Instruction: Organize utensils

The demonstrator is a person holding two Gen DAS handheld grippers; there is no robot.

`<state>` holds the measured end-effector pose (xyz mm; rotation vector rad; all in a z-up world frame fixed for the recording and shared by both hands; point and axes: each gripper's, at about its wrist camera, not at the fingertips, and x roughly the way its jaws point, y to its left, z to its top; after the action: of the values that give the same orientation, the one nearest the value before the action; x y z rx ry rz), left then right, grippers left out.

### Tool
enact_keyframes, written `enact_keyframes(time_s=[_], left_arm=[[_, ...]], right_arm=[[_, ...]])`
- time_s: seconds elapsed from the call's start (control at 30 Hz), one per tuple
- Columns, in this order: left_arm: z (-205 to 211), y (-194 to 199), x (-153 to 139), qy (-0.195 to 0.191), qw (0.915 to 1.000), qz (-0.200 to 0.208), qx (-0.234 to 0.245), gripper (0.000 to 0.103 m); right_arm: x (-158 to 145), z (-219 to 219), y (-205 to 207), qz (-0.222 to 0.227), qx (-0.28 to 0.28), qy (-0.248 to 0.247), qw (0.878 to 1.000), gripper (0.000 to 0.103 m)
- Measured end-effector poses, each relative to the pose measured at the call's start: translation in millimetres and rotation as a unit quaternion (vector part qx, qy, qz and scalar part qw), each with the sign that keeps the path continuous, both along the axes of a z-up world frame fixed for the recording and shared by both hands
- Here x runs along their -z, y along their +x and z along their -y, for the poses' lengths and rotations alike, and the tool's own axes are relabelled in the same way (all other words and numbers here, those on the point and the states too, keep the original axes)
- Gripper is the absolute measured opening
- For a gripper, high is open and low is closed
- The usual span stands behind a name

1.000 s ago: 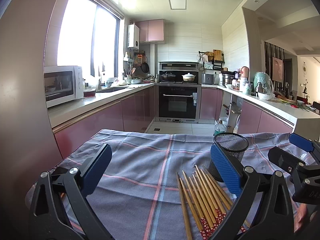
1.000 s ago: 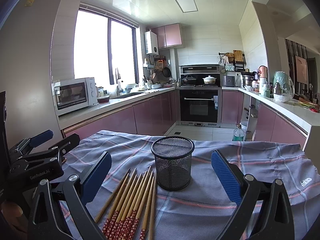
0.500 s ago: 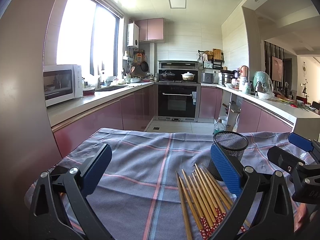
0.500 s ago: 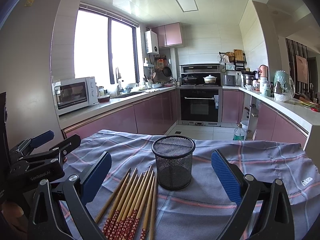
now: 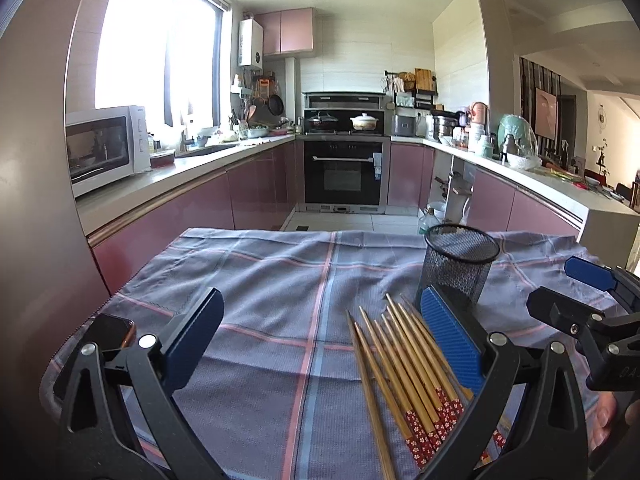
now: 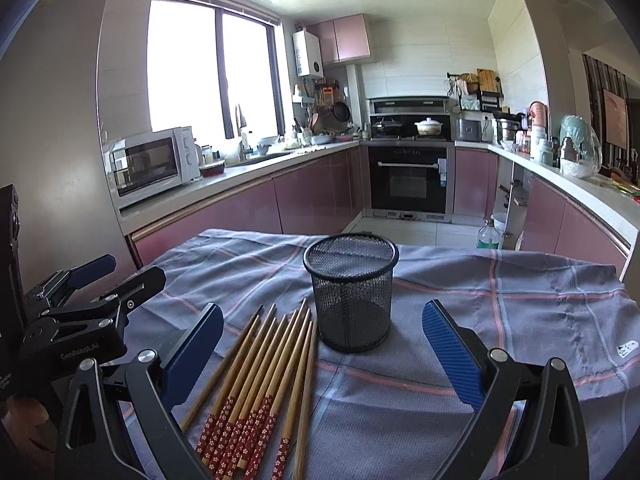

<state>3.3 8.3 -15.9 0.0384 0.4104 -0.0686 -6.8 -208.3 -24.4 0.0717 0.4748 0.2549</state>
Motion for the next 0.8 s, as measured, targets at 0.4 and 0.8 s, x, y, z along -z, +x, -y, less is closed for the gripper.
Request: enact_keyframes(time_s=[0.4,0.8], left_arm=[[6.6,36.8,61.0,0.020,0.9898,-0.131,0.053,0.074],[15.6,55.7,87.2,0.022,0.9766,-0.191,0.097,0.054]], right_arm=[[55.7,-23.4,40.9,-0.154,-0.059,-0.052,0.985,0.050],[76.4,-29.9,70.5,-0.213,-0.070,-0.053,0.973,0.032]])
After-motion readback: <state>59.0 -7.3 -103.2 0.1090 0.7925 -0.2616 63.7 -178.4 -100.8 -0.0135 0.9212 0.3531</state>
